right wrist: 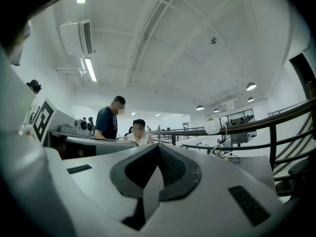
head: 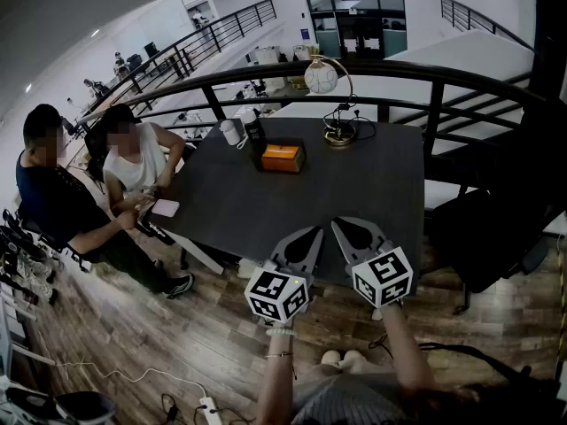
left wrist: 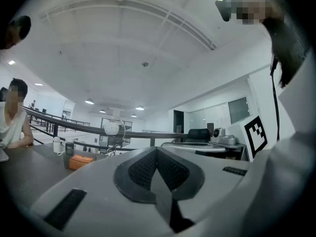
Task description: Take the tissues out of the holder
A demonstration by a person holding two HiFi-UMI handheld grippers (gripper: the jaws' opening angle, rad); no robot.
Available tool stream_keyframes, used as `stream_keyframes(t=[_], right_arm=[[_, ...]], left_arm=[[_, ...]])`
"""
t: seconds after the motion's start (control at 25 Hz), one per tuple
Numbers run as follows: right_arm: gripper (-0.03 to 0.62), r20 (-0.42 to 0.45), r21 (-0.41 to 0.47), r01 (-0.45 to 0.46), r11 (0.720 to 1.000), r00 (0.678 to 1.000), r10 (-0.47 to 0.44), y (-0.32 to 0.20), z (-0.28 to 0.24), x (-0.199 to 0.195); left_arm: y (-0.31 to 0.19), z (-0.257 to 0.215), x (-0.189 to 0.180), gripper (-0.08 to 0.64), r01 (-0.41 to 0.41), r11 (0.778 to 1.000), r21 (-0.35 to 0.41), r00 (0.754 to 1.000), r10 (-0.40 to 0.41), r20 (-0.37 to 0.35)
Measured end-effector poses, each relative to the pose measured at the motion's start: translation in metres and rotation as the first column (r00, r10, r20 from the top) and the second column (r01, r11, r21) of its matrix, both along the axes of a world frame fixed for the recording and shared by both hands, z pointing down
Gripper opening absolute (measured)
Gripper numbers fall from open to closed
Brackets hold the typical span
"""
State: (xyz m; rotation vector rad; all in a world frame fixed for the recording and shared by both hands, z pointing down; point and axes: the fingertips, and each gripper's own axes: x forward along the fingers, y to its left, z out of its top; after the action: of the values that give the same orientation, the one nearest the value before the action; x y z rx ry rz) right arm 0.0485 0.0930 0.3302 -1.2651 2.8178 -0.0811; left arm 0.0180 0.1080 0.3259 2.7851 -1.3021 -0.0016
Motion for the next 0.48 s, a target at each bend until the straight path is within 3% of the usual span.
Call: stream_keyframes(t=[0.48], right_arm=[[0.014, 0.007, -0.007, 0.036, 0.999, 0.999, -0.036, -0.0052, 0.003, 0.0028]], left_arm=[[-0.0028, 0.0019, 0.0029, 0.008, 0.041, 0.999, -0.006, 0.999, -0.041, 0.007]])
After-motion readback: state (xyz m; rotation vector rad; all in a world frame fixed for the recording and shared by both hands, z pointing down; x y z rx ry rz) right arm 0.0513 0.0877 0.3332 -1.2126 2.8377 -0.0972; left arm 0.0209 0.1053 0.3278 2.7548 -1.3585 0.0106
